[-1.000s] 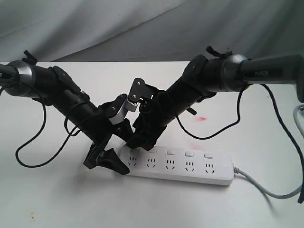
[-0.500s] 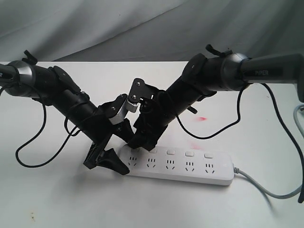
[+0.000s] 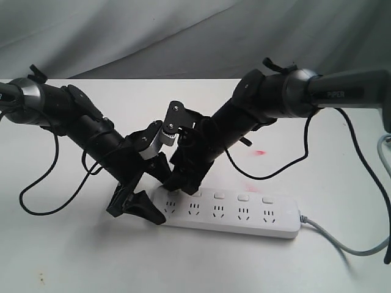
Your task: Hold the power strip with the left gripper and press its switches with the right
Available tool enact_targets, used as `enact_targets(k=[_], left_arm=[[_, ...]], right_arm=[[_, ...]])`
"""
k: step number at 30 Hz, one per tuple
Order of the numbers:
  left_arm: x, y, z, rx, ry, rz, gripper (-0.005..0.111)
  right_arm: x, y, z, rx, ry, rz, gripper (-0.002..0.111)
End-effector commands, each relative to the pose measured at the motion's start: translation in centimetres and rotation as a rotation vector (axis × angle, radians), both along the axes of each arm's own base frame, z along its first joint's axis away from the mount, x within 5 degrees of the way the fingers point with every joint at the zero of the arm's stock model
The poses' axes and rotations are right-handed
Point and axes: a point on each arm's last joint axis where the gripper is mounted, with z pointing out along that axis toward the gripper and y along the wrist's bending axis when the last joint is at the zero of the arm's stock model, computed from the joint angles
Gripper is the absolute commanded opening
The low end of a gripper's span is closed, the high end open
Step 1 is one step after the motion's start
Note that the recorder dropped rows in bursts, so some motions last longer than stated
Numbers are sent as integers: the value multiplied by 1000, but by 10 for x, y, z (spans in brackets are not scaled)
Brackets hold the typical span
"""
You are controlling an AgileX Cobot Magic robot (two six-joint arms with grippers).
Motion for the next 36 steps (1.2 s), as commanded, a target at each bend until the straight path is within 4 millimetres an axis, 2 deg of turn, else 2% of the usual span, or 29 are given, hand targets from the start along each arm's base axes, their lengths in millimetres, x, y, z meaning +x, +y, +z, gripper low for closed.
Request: enact_targets(k=[1,5,10,14,22,30,36], left_arm=[[-2,-3,-1,0,2,-6,0],[-2,-3,-1,0,2,-6,0],[-2,-3,-1,0,2,-6,0],[-2,-3,-1,0,2,-6,0],[-2,-3,-1,0,2,-6,0],[-2,-3,-1,0,2,-6,0],[-2,-3,-1,0,2,-6,0]], right_arm=[[-5,-5,12,4,-12,71,59],[1,-22,40,29,-40,56,59],[7,-41,55,16,-44,23,59],[5,-45,51,-1,-29,15,59],[-4,-50,26,12,-39,-47,59],[-5,-49,23,25,-38,-63,59],[-7,-48,10,21,11,-55,59]])
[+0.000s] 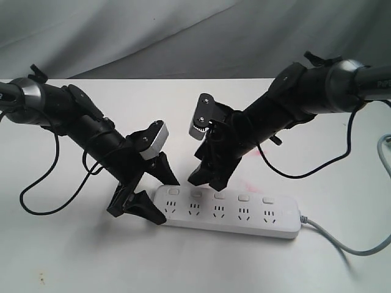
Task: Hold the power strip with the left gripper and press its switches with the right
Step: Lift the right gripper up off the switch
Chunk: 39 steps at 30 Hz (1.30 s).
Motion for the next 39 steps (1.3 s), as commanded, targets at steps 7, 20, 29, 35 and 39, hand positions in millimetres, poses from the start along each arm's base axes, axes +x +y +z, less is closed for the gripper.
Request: enact_targets(k=[7,20,29,35,39], left_arm=[[-2,-3,-1,-1,4,-7,0],[-2,-3,-1,-1,2,-8,0],[-2,-3,-1,-1,2,-8,0],[-2,-3,-1,-1,2,-8,0],[-2,-3,-1,-1,2,-8,0]], right_arm=[[-4,1,-8,10,49,15,59],[-4,0,-11,1,54,21,59],[-4,-1,-23,-32,66,27,59],[-3,-5,-26,-78,48,42,59],[-2,-6,-27,-98,24,43,59]])
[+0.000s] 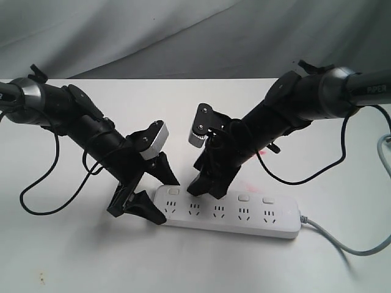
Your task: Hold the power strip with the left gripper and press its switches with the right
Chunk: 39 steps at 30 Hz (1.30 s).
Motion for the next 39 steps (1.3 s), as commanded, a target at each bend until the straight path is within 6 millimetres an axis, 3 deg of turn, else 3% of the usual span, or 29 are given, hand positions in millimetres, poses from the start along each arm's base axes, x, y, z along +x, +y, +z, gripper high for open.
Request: enact_targets(k=[1,14,19,24,27,39], left_arm=[[-2,-3,-1,-1,2,-8,0],[-2,-3,-1,0,4,-6,0],[-2,-3,-1,0,4,-6,0],[-2,-3,-1,-1,3,-8,0],[-2,-3,-1,-1,3,-8,0],[-2,-3,-1,-1,1,-10,0]], right_arm=[[1,-6,-12,-78,-50,32,59],[-8,1,-19,-84,-74,39,59],[-5,0,18,70,-85,1,59],[2,-30,53,115,-114,-34,59],[-6,-46,44,104,-81,-64,59],[-16,-52,13,80,-77,-133,59]])
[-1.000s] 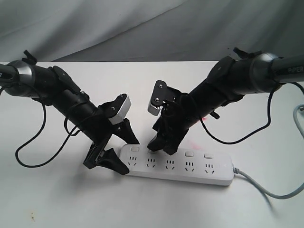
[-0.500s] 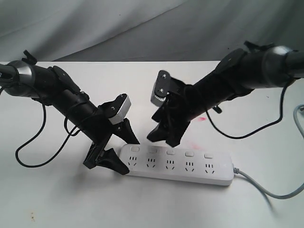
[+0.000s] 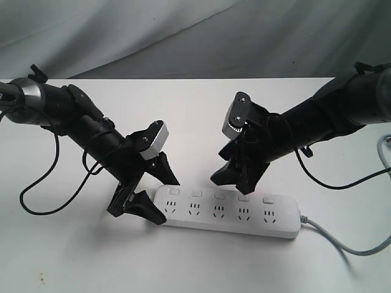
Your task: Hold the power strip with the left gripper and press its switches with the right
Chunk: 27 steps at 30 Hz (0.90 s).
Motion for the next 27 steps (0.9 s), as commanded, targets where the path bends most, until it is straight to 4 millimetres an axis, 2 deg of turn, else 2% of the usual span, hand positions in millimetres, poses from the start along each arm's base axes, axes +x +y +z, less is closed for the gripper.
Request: enact_targets(k=[1,7,16,23,27], left_arm=[[-2,-3,-1,-1,1,-10,0],[-2,-3,-1,-1,1,-10,0],[-2,-3,-1,-1,2,-8,0],[-2,-3,-1,-1,2,-8,0],[-2,-3,-1,-1,1,-10,0]], right_arm=[[-1,-3,-13,-20,23,-14,59],[-3,-2,-25,-16,65,-9,59],[-4,-5,-28,-45,59,0,59],[-5,-8,-44,-94,90,-2,59],[-5,-9,-47,-121,85,12,59]])
